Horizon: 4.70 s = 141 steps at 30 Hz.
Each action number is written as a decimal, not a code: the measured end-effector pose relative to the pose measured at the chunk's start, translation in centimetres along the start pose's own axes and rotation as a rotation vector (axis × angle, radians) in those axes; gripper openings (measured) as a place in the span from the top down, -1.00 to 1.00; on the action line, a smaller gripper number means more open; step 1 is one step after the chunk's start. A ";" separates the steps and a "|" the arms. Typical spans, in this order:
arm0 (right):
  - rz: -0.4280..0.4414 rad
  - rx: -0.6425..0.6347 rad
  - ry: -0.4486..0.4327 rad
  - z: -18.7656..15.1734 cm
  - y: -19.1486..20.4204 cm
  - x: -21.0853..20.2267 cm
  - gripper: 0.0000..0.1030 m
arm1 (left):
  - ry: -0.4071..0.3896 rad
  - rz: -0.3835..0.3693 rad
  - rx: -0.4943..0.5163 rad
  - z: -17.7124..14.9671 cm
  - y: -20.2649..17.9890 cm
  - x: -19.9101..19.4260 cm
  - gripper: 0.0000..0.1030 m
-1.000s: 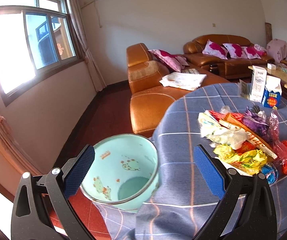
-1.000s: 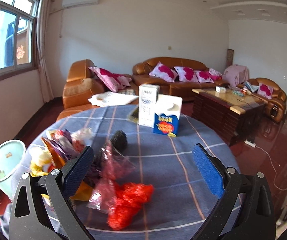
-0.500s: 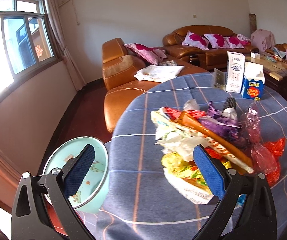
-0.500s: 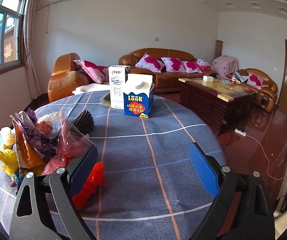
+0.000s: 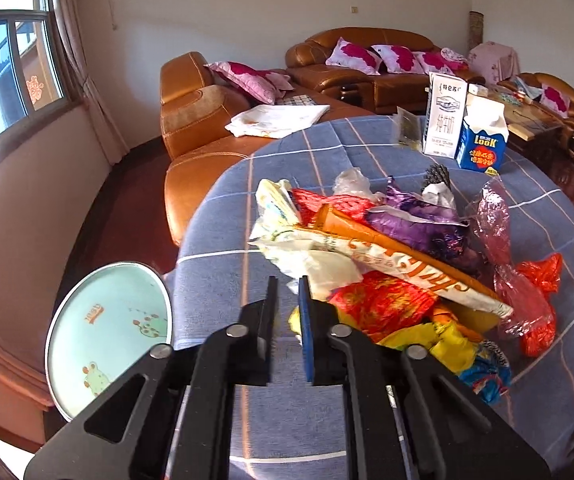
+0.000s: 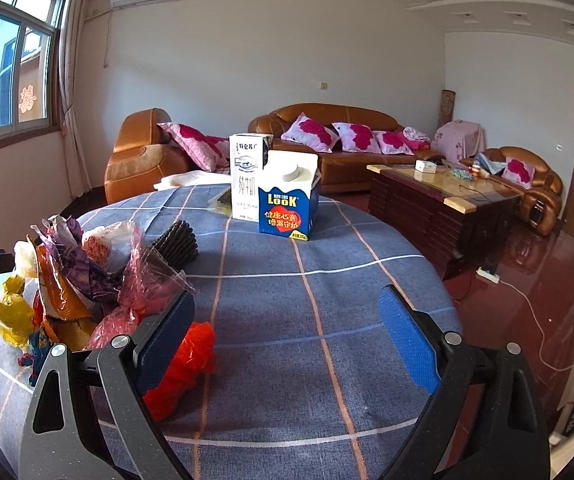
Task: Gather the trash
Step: 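Reach the left tool into the pile and grasp the white plastic wrapper, then carry the white wrapper over the teal bucket with the left tool while the right tool grasps an orange wrapper, then open the left tool over the bucket while the right tool drops the orange wrapper in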
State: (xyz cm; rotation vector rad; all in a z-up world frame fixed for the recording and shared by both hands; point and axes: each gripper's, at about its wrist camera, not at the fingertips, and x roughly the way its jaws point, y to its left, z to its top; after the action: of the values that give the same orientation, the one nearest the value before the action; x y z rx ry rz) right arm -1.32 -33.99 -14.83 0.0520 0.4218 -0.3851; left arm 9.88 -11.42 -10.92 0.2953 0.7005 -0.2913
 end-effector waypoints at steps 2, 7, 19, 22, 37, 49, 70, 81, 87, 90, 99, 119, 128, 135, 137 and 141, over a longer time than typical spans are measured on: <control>0.001 0.001 0.000 0.0 -0.1 -0.1 -0.78 | -0.009 0.010 -0.002 -0.2 0.8 -0.4 1.00; -0.005 -0.001 0.006 0.0 0.2 -0.1 -0.78 | -0.021 0.019 -0.042 -0.1 1.8 -1.2 0.81; -0.055 0.037 0.005 0.5 -2.3 0.0 -0.79 | 0.012 -0.005 -0.021 0.7 -1.3 1.7 -0.09; -0.042 0.039 0.024 0.3 -2.5 0.5 -0.79 | 0.061 -0.055 -0.026 0.7 -1.3 3.2 0.61; 0.018 0.032 0.023 1.4 -1.4 0.5 -0.79 | -0.097 0.063 0.005 1.3 3.5 -2.5 0.74; 0.245 0.006 0.032 2.9 5.5 0.0 -0.77 | -0.077 0.146 -0.022 -3.5 6.7 -6.1 0.74; 0.493 -0.122 0.153 0.4 11.8 0.2 0.64 | -0.039 0.204 -0.085 -6.0 11.2 -6.3 0.73; 0.553 -0.151 0.083 1.5 12.6 -1.3 0.91 | -0.045 0.245 -0.107 -5.7 13.3 -6.4 0.73; 0.583 -0.158 0.042 3.1 13.7 -1.4 0.91 | -0.047 0.264 -0.103 -5.5 14.3 -6.3 0.73; 0.600 -0.172 0.024 3.8 14.6 -1.1 0.91 | -0.045 0.277 -0.111 -5.5 15.0 -6.0 0.73; 0.692 -0.217 0.002 5.5 18.7 0.1 0.91 | -0.029 0.324 -0.116 -5.9 17.0 -5.0 0.73; 0.745 -0.376 -0.043 7.2 28.2 2.2 0.91 | 0.019 0.411 -0.093 -6.6 18.9 -3.1 0.73; 0.760 -0.451 -0.038 6.7 30.2 2.6 0.91 | 0.040 0.412 -0.073 -6.6 18.9 -2.3 0.73; 0.780 -0.492 -0.021 6.3 31.4 2.6 0.91 | 0.052 0.404 -0.070 -6.9 19.1 -2.0 0.73; 0.787 -0.504 -0.018 6.2 31.8 2.5 0.91 | 0.054 0.401 -0.071 -7.0 19.2 -2.0 0.73; 0.800 -0.525 -0.013 5.9 32.2 2.3 0.91 | 0.055 0.390 -0.069 -7.0 19.1 -2.0 0.73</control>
State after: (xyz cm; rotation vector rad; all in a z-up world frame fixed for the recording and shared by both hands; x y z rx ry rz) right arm 15.01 -5.71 -11.38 -0.2877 0.4439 0.5181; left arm 11.17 8.96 -11.48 0.3680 0.6901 0.1119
